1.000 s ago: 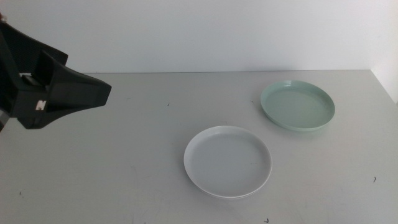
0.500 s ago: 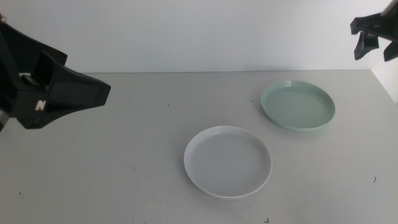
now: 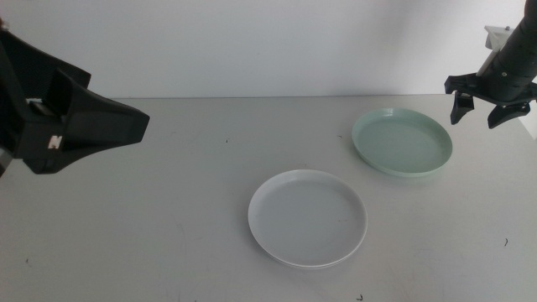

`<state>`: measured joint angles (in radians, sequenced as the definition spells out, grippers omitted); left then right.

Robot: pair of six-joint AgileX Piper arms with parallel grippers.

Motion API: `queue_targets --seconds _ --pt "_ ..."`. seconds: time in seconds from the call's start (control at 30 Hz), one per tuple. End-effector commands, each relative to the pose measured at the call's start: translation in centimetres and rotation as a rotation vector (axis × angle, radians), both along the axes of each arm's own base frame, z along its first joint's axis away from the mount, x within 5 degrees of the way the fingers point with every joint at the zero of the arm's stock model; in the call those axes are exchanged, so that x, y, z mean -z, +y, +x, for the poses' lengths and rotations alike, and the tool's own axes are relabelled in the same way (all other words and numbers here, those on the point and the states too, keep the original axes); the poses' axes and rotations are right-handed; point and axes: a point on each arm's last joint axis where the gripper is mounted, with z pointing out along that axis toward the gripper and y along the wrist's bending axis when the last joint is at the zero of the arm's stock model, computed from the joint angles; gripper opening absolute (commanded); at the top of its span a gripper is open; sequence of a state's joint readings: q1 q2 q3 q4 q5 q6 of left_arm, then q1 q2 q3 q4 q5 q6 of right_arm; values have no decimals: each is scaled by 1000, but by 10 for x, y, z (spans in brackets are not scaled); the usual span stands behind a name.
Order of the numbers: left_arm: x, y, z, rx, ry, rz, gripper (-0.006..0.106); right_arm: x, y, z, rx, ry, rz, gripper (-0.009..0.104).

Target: Stack the three bowls on top of each other.

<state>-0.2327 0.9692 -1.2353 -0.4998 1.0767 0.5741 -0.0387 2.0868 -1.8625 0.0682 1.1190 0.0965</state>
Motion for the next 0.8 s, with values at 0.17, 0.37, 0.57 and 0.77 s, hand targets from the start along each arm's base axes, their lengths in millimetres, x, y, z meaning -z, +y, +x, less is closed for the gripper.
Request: queue_targets --seconds 0.17,0.37,0.57,0.77 --pt "-16 0 -4 -15 -65 -67 105 -21 -9 22 16 -131 3 69" --pt "-16 0 -4 -15 -65 -67 105 -8 -9 45 12 -133 17 68" --pt "-16 0 -4 -15 -65 -67 105 8 -10 60 14 -132 15 63" --pt "-16 0 -4 -15 -65 -67 105 31 -11 65 15 -87 18 55"
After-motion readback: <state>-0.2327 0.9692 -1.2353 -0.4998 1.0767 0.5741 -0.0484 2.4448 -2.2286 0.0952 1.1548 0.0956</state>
